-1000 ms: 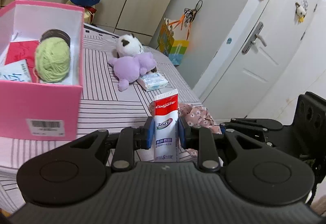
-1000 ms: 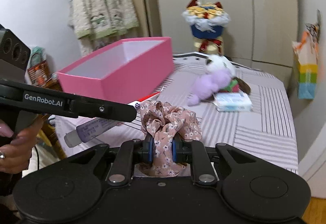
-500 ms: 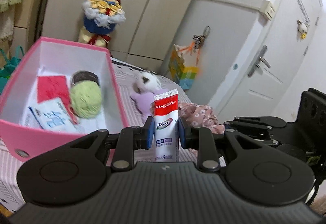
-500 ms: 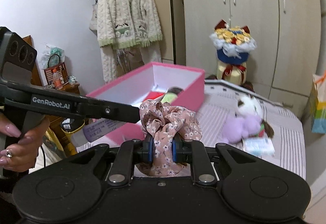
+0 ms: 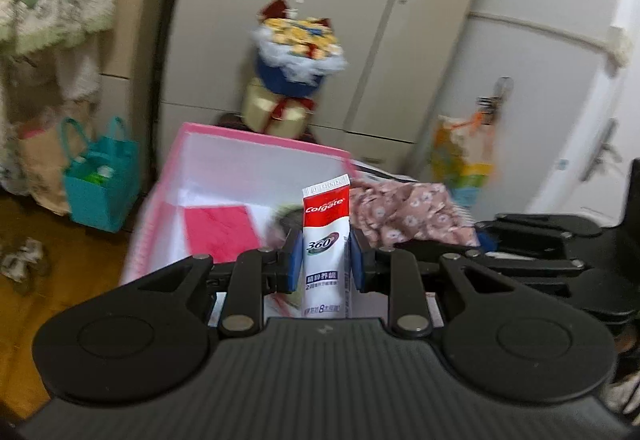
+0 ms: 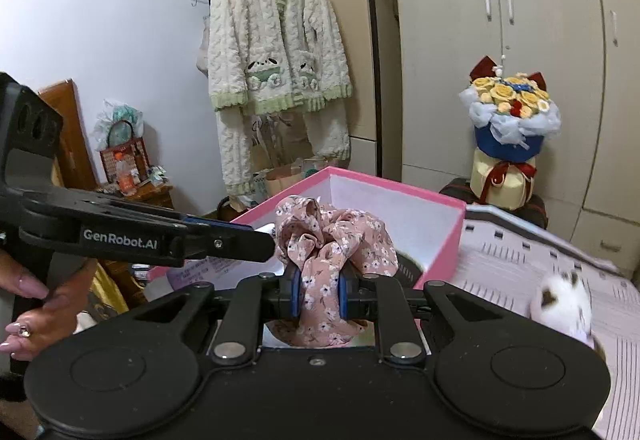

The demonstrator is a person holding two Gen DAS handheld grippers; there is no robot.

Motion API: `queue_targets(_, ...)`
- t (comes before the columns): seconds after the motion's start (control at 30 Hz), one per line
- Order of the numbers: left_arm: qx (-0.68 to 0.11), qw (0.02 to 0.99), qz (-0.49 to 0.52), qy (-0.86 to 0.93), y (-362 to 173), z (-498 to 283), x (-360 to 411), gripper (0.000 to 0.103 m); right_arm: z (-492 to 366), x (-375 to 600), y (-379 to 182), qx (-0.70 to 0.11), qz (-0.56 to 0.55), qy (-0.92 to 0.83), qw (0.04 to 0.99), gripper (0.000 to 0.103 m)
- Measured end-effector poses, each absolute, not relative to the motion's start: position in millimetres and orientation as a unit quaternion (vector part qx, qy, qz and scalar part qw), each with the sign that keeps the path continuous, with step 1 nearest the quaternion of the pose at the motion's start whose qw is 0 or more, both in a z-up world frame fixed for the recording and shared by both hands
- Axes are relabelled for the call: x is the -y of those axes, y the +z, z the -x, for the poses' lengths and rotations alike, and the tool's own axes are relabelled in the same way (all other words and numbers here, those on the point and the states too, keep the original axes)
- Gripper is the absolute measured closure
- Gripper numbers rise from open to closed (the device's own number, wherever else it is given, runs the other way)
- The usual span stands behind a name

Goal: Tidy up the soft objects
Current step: 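Carry toothpaste with the left tool while the right tool carries the cloth into the box, then move the left tool to the purple plush toy on the bed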

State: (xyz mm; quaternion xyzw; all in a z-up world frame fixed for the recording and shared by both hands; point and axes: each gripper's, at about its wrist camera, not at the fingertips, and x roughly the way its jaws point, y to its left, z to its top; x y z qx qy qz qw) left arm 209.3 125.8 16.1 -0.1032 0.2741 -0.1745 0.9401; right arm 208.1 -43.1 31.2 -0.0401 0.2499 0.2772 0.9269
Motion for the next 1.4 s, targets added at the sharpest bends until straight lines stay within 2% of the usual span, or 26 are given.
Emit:
queue_targets(0.33, -0.309, 0.942, 0.067, -0.113, 0.9, -287.6, -131.8, 0.079, -288.1, 5.7, 13.8, -0.294, 0.085, 0.279, 0.910, 0.082)
queue_targets(0.57, -0.346, 0.929, 0.065, -0.113, -3.3, -315.4, -135.0, 0.079, -325.7, 9.7, -1.5, -0.338, 0.047, 0.285, 0.896, 0.079)
queue_targets(0.7, -0.355, 0.927, 0.070, -0.099, -5.3, -317.8, -137.1, 0.078, -334.4, 20.0, -5.8, -0.354, -0.002, 0.304, 0.885, 0.062)
queue_targets(0.77, -0.352, 0.928, 0.067, -0.100, -3.8, -313.5, -137.6, 0.076, -334.1, 24.8, -6.7, -0.356, -0.023, 0.315, 0.880, 0.059)
queue_targets(0.8, -0.351, 0.928, 0.067, -0.102, -2.1, -310.8, -138.3, 0.075, -331.2, 27.3, -5.6, -0.351, -0.027, 0.315, 0.882, 0.052)
queue_targets(0.87, -0.348, 0.929, 0.070, -0.109, 2.9, -303.5, -139.7, 0.065, -322.2, 32.7, 0.0, -0.332, -0.030, 0.314, 0.889, 0.044)
queue_targets(1.03, -0.325, 0.936, 0.059, -0.124, 22.1, -273.8, -137.4, 0.056, -294.8, 52.2, 23.2, -0.319, -0.038, 0.307, 0.896, 0.044)
queue_targets(1.3, -0.306, 0.939, 0.038, -0.155, 50.1, -222.3, -126.6, 0.039, -228.1, 89.9, 60.1, -0.289, -0.009, 0.258, 0.922, 0.038)
queue_targets(1.4, -0.300, 0.938, 0.039, -0.166, 57.4, -203.6, -122.0, 0.029, -205.4, 103.1, 68.7, -0.287, 0.010, 0.236, 0.928, 0.037)
